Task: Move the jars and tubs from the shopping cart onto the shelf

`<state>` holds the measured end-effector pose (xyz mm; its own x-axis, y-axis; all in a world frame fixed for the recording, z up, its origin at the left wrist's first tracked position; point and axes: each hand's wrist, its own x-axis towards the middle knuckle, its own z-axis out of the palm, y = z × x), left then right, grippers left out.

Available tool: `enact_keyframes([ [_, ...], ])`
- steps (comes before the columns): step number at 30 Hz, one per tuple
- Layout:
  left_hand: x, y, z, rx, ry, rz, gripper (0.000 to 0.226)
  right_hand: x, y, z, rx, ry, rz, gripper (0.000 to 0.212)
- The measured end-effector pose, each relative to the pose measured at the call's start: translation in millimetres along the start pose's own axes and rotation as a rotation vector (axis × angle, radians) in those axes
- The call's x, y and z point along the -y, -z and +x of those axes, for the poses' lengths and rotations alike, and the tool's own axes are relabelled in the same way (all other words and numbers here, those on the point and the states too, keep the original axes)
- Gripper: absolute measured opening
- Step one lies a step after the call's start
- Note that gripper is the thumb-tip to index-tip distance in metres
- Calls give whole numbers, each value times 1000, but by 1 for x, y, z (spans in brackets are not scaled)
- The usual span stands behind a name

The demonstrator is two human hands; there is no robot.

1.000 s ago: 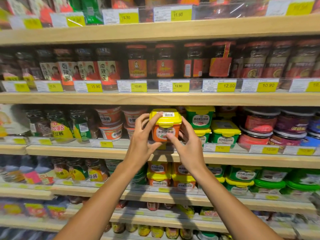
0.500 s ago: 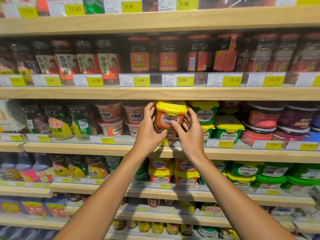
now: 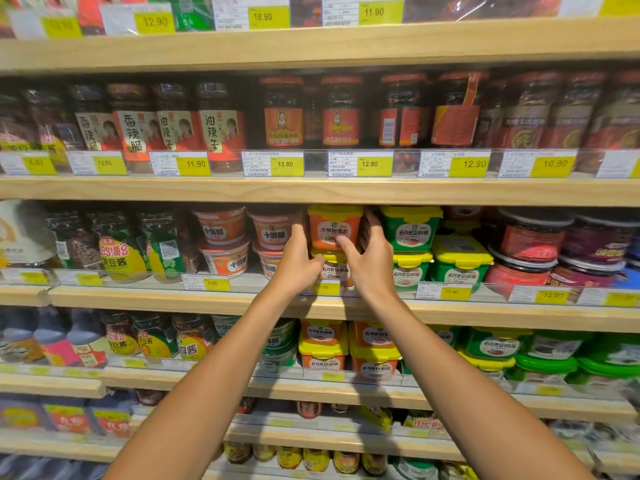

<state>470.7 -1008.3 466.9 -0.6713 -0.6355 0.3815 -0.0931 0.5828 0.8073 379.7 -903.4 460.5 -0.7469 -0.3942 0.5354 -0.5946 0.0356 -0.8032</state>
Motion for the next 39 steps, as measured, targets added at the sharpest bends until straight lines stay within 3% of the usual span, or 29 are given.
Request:
enact_keyframes([
  [3,-2,-2,0,-3,-19,59,29,-1,-3,0,-9,-7,-14,37],
  [9,1,-6,-6,-85,-39,48,27,1,-5,-1,-30,-32,12,34],
  [11,11,-10,-12,-90,-67,24,32,-2,-2,-5,-34,-23,22,37],
  [16,26,-24,-32,-42,-47,-110,61,-17,-1,-37,48,-27,33,69],
  [22,19,-29,-39,-23,11,-235,73,-20,-3,-41,142,-94,81,72],
  [25,14,-25,-45,-82,-42,-93,67,-18,5,-40,162,-49,23,72],
  [28,3,-16,-58,-192,-242,95,53,-11,26,-55,179,94,-163,67],
  [32,-3,-10,-59,-96,-464,359,48,-16,73,-73,158,303,-456,61],
  [39,2,-18,-50,-13,-516,537,48,-37,102,-50,122,352,-684,66],
])
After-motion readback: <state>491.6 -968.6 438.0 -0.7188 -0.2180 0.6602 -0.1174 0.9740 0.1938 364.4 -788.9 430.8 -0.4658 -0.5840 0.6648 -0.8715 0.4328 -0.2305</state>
